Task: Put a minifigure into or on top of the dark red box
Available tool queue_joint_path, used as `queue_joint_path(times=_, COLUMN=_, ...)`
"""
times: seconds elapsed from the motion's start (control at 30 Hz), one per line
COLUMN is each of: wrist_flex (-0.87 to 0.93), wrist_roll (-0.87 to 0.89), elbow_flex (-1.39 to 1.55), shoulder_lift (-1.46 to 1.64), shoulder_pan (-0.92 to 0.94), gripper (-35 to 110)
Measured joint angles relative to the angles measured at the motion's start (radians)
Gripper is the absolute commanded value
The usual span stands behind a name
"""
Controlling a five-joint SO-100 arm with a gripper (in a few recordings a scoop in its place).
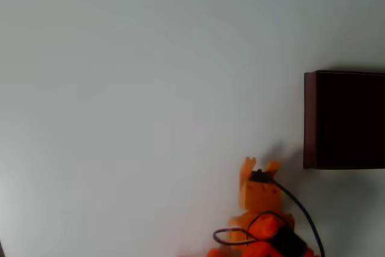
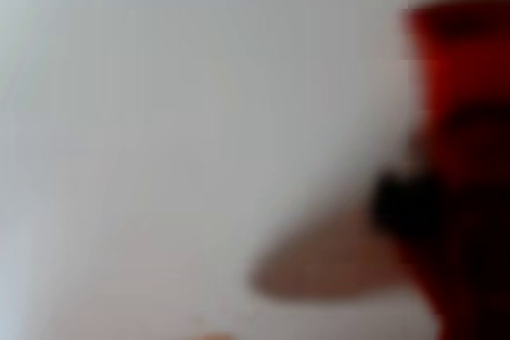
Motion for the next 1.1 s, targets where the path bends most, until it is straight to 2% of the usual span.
queue_joint_path(times=0.2, wrist_flex=-0.012, wrist_roll=-0.026, elbow_flex=-0.018, shoulder_lift=-0.044, shoulder_pan=0.017, gripper=20)
queue_joint_path(times=0.4, wrist_flex=-0.032, wrist_roll=-0.048, elbow_flex=-0.054, shoulder_lift=-0.107, shoulder_pan=0.029, gripper=10)
queue_joint_path(times=0.6, wrist_flex=-0.032, wrist_roll=-0.064, elbow_flex=-0.069, shoulder_lift=-0.146, shoulder_pan=0.035, gripper=8)
queue_joint_path(times=0.77, wrist_flex=-0.032, wrist_roll=-0.067, elbow_flex=-0.074, shoulder_lift=-0.161, shoulder_pan=0.035, gripper=0)
queue_joint_path(times=1.1, wrist_flex=0.0, wrist_roll=-0.067, elbow_flex=-0.143, shoulder_lift=-0.143, shoulder_pan=-0.038, gripper=0)
